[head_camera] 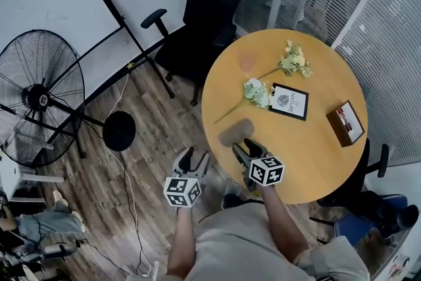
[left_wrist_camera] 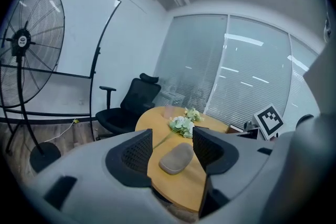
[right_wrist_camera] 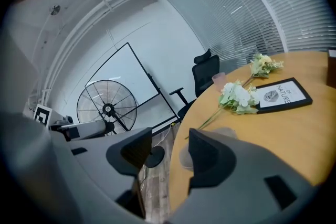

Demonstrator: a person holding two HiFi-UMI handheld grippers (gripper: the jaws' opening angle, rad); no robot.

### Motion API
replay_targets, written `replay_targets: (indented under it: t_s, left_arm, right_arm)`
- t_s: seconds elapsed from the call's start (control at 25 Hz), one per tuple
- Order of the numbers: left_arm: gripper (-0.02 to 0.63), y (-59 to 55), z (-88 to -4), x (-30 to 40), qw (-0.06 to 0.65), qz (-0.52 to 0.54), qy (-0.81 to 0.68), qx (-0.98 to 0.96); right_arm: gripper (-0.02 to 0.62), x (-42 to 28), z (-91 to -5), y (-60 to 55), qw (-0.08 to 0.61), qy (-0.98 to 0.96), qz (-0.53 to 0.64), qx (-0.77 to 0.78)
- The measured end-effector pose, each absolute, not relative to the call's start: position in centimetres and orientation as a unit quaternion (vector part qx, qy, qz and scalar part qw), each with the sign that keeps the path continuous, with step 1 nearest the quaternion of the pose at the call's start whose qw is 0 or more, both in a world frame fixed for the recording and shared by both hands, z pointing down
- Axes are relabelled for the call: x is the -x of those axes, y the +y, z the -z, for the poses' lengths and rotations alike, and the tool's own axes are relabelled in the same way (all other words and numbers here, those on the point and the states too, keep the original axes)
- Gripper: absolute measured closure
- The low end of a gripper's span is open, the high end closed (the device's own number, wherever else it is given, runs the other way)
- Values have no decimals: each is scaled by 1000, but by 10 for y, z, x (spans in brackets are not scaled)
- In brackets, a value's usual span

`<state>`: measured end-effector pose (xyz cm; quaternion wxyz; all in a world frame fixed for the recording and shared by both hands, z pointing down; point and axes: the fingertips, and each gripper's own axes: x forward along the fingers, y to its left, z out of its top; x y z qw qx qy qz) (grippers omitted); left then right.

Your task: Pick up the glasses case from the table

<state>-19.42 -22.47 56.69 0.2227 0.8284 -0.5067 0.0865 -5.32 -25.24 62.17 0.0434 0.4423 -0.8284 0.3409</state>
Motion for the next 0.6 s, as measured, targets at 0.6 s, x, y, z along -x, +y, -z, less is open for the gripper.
replay_targets:
  t_s: [0.6]
  left_arm:
    - [373, -258, -585, 157, 226, -103, -448, -859]
  right_arm:
    - [380, 36, -640, -257, 57, -810, -351, -466]
